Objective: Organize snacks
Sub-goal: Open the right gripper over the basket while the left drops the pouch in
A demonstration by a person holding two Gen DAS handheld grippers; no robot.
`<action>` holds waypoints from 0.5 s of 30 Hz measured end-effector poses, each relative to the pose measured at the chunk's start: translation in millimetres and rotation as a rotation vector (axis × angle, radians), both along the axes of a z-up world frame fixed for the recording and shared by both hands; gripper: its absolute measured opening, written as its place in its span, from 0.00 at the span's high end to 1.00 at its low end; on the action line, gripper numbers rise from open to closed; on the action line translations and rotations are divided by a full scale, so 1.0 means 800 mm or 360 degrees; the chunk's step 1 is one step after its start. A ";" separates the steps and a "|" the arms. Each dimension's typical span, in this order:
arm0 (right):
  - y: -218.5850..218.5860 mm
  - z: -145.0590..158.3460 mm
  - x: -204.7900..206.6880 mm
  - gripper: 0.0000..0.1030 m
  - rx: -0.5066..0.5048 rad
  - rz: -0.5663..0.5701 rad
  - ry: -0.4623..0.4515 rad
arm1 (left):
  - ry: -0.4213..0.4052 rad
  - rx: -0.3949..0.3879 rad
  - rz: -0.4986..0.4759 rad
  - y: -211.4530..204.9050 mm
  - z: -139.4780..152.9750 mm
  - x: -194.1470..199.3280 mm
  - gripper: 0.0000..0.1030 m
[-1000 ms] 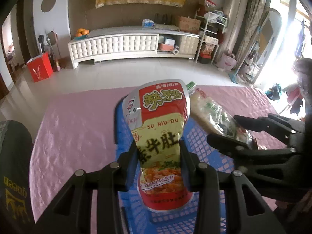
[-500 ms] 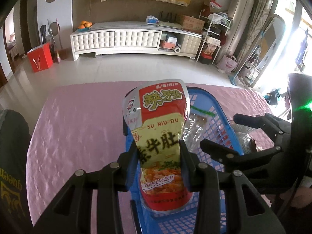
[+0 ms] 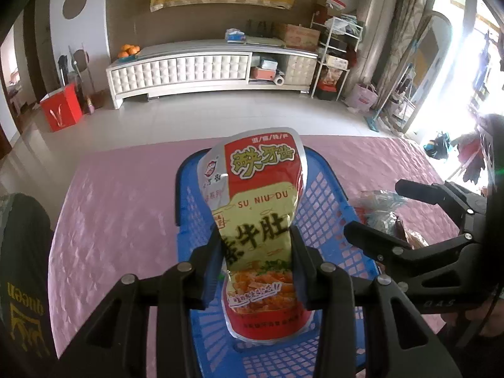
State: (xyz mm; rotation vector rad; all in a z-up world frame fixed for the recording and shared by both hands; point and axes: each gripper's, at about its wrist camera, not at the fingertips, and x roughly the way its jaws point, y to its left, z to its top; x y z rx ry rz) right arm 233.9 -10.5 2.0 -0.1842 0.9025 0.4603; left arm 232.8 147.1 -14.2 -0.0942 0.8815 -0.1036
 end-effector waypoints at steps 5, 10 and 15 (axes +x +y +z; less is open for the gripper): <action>-0.002 -0.005 0.007 0.04 0.0019 -0.0016 -0.0002 | 0.0022 0.0012 -0.0023 -0.005 -0.007 0.010 0.63; -0.005 -0.016 0.012 0.04 0.0008 -0.0031 0.0011 | 0.0050 0.0045 -0.0024 -0.007 -0.020 0.029 0.52; -0.014 -0.021 0.014 0.04 -0.0009 -0.0041 0.0014 | 0.0060 0.0039 -0.0005 -0.008 -0.027 0.041 0.32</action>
